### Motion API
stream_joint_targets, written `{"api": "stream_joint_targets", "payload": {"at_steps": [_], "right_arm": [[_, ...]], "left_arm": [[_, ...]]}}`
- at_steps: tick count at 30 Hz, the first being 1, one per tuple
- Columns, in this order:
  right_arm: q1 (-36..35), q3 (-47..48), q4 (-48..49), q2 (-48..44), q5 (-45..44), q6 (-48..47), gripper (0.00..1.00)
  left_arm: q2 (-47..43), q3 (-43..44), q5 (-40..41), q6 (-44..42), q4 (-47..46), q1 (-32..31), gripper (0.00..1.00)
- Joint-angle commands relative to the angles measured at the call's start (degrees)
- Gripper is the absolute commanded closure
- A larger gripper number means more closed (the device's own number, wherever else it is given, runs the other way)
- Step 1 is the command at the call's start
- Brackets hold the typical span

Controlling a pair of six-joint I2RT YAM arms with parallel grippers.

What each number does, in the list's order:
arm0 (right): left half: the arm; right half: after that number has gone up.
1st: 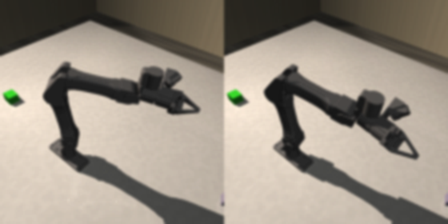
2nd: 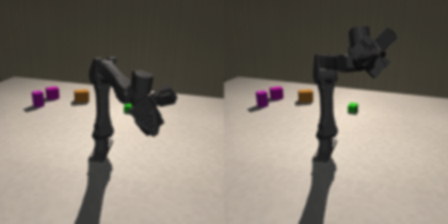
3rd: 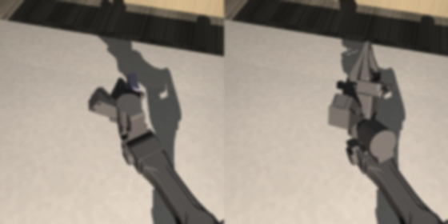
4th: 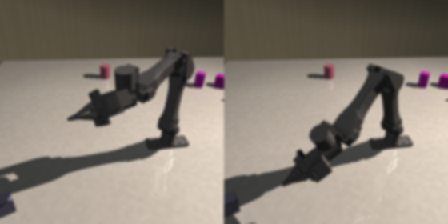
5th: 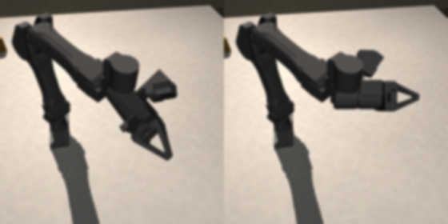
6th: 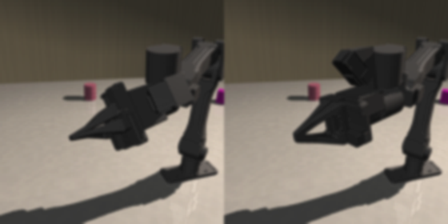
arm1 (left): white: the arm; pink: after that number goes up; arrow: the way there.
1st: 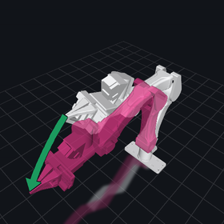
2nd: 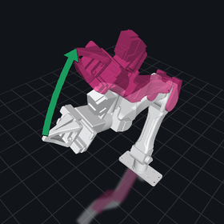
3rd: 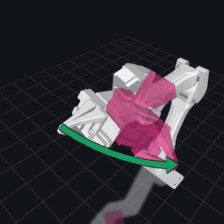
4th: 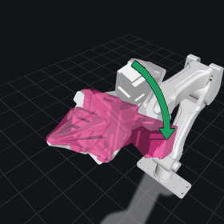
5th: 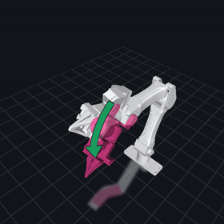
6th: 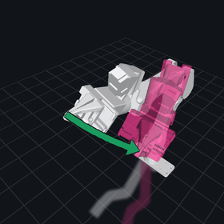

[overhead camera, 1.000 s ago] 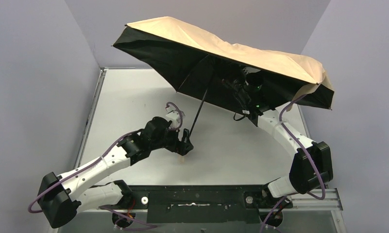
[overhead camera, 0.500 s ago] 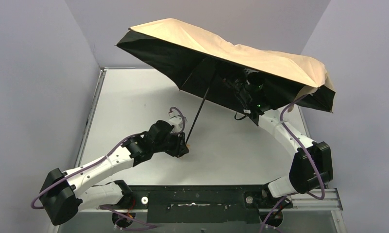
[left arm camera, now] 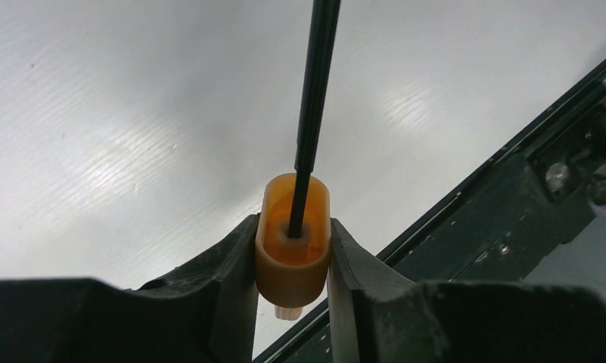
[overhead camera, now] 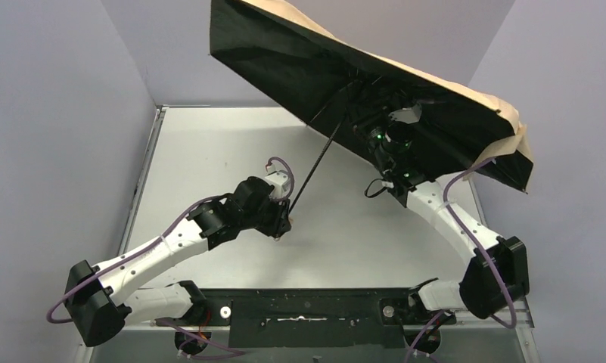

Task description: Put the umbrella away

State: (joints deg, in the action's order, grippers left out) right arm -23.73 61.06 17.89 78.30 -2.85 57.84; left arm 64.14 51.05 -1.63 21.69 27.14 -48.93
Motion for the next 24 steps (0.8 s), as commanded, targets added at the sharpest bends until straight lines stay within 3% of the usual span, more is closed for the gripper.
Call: {"api": "stream_joint_targets", "payload": {"at_steps": [1, 9, 24], "right_arm": [[-14.1, -8.4, -12.0, -3.5, 0.9, -0.1, 1.00], [-20.8, -16.2, -8.8, -2.7, -0.9, 4.9, 1.00], [-23.0, -15.0, -4.0, -1.3, 2.4, 6.6, 1.00]], "left_arm": [[1.9, 9.7, 7.1, 0.2, -17.5, 2.8, 1.00], [3.1, 15.4, 9.1, -2.4, -20.2, 3.3, 1.00], [3.9, 15.6, 13.0, -4.6, -20.4, 4.8, 1.00]]}}
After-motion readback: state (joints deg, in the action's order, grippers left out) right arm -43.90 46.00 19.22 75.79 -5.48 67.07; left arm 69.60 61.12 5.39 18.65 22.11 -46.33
